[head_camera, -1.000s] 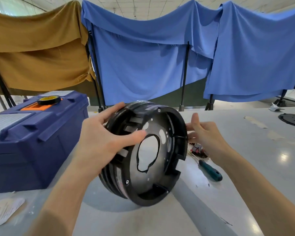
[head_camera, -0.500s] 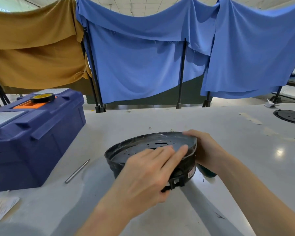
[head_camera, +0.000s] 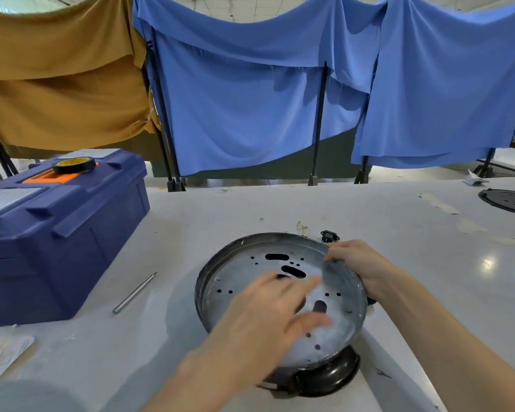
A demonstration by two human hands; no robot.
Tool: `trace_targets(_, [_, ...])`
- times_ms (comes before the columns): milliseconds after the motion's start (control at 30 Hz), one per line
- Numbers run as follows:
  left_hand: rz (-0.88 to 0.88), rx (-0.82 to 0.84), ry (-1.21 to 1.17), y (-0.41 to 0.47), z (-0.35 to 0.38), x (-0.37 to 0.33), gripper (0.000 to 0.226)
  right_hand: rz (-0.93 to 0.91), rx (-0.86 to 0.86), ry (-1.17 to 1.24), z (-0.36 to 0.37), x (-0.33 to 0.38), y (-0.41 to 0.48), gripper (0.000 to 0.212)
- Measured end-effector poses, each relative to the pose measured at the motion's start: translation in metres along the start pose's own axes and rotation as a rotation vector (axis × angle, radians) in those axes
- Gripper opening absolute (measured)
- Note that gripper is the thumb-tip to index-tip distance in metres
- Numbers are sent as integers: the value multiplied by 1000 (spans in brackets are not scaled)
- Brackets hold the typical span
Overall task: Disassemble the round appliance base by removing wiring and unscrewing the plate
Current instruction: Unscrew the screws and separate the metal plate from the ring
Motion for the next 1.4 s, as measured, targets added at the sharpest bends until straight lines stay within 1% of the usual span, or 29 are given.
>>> trace_targets(33, [-67,-22,4,4,-5,17,54,9,8,-33,-1,-1,2,14])
trace_targets(100, [-175,-5,40,9,0,58,51,16,24,-97,-1,1,4,15])
trace_targets(167, [-281,68,82,14,10,92,55,0,52,-143,4,6,7,20])
trace_targets(267, [-436,198,84,18,26,132,61,5,153,-160,18,6,11,24])
trace_targets(367, [-551,285,23,17,39,161,56,8,276,-176,32,7,12,14])
trace_targets(400, [-565,290,-2,16,41,166,50,14,333,-174,38,7,11,18])
trace_targets(433, [-566,287,-11,16,43,167,43,17,370,-188,43,7,10,27])
trace_targets(467, [-563,278,-2,16,43,167,35,11,370,-228,45,8,10,40])
trace_targets(500, [-565,265,24,16,43,166,30,-13,333,-285,44,11,11,50])
trace_targets(533, [-570,251,58,15,42,167,28,-49,281,-329,41,15,12,56])
trace_targets(600, [-584,248,133,13,40,170,26,-140,239,-360,36,26,13,50])
trace_targets(667, [-604,290,170,11,39,177,23,-212,293,-437,35,33,8,35])
trace_targets(733, [-608,337,144,11,40,179,20,-221,368,-488,36,33,2,18])
trace_targets(767, [-597,342,103,13,41,177,24,-235,390,-500,39,34,0,15])
trace_targets(800, [-578,326,47,16,41,172,31,-257,397,-512,41,35,-1,21])
trace_targets(833, [-562,295,-20,18,40,168,34,-280,383,-520,44,38,-1,30])
trace_targets(867, [-548,256,-73,20,39,165,31,-305,366,-537,47,41,-1,37])
trace_targets(933, [-553,212,-95,19,38,165,24,-351,309,-556,48,44,1,49])
trace_targets(967, [-561,200,-86,17,37,166,21,-342,250,-520,42,44,4,53])
trace_targets(1000, [-568,194,-76,15,36,168,19,-309,171,-453,30,44,8,52])
trace_targets(1033, [-573,188,-65,13,36,169,17,-295,82,-410,17,45,11,45])
trace_targets(1067, [-577,179,-57,12,35,170,16,-298,-2,-421,4,46,12,35])
trace_targets(1133, [-586,176,-36,10,35,170,15,-298,-113,-642,-17,45,14,22])
trace_targets(1200, [-599,174,-36,9,35,172,16,-225,-126,-855,-26,35,14,25])
trace_targets(1233, [-605,170,-44,8,35,172,16,-186,-114,-915,-29,28,15,26])
trace_targets(1300, [-608,162,-53,8,35,171,16,-148,-103,-990,-29,20,16,24])
trace_targets(1400, [-607,153,-72,8,34,171,15,-146,-81,-1006,-25,15,14,11])
Point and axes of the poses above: each hand's wrist, its own y-axis towards the middle knuckle, its own z-axis out of the palm, x = y × z, the point moved 10 cm from there along y, towards the middle knuckle
